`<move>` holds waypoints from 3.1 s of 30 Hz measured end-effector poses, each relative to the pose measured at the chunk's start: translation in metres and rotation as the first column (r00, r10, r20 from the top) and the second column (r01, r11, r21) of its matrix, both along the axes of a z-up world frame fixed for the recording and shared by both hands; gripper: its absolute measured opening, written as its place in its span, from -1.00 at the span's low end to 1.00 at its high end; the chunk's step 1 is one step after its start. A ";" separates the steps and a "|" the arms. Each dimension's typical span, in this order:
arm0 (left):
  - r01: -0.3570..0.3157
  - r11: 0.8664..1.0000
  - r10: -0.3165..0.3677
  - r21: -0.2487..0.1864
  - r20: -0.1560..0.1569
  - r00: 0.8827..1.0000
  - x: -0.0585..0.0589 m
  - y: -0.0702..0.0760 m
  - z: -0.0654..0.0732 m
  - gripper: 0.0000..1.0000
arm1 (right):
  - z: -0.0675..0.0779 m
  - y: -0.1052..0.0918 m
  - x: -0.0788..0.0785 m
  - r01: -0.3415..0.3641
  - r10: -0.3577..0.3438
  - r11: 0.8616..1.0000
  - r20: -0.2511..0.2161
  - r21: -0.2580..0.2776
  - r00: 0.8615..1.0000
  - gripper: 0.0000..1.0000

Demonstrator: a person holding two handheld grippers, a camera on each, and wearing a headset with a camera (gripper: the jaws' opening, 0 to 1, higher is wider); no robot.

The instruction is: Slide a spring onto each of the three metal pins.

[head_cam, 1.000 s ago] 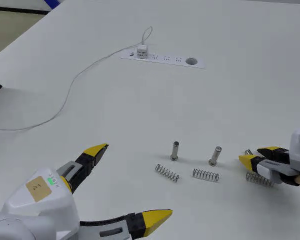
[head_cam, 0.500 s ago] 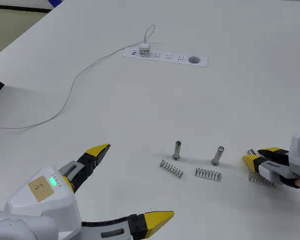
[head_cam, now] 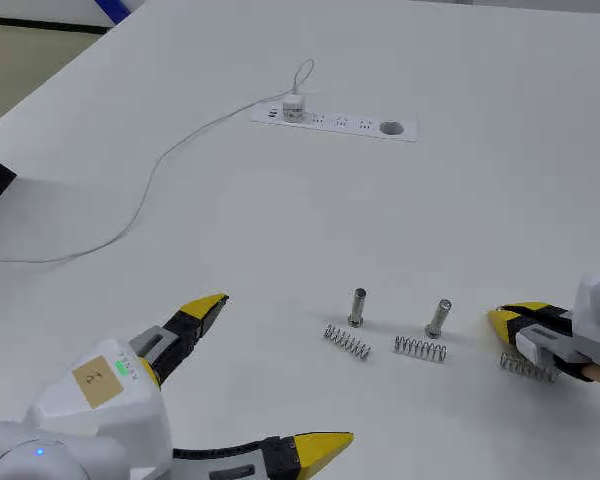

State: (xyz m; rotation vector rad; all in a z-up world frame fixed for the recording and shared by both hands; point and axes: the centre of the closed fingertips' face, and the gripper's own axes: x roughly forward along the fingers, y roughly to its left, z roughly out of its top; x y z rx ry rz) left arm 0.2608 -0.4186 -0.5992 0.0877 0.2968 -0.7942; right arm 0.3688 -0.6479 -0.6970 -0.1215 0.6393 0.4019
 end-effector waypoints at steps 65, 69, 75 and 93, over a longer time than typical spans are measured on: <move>0.082 0.994 -0.083 0.072 0.014 0.996 -0.011 -0.010 -0.005 1.00 | 0.045 -0.008 -0.021 0.047 -0.050 0.998 0.085 0.038 0.995 -0.85; 0.076 0.995 -0.077 0.062 0.017 0.997 -0.010 -0.009 -0.004 1.00 | 0.045 -0.010 -0.023 0.057 -0.062 0.997 0.093 0.047 0.994 -0.85; 0.089 0.993 -0.091 0.077 0.014 0.996 -0.012 -0.011 -0.006 1.00 | 0.047 -0.013 -0.029 0.066 -0.072 0.996 0.117 0.059 0.990 -0.84; 0.111 0.989 -0.113 0.099 0.010 0.994 -0.015 -0.014 -0.009 1.00 | 0.048 -0.011 -0.044 0.046 -0.056 0.997 0.187 0.055 0.981 -0.83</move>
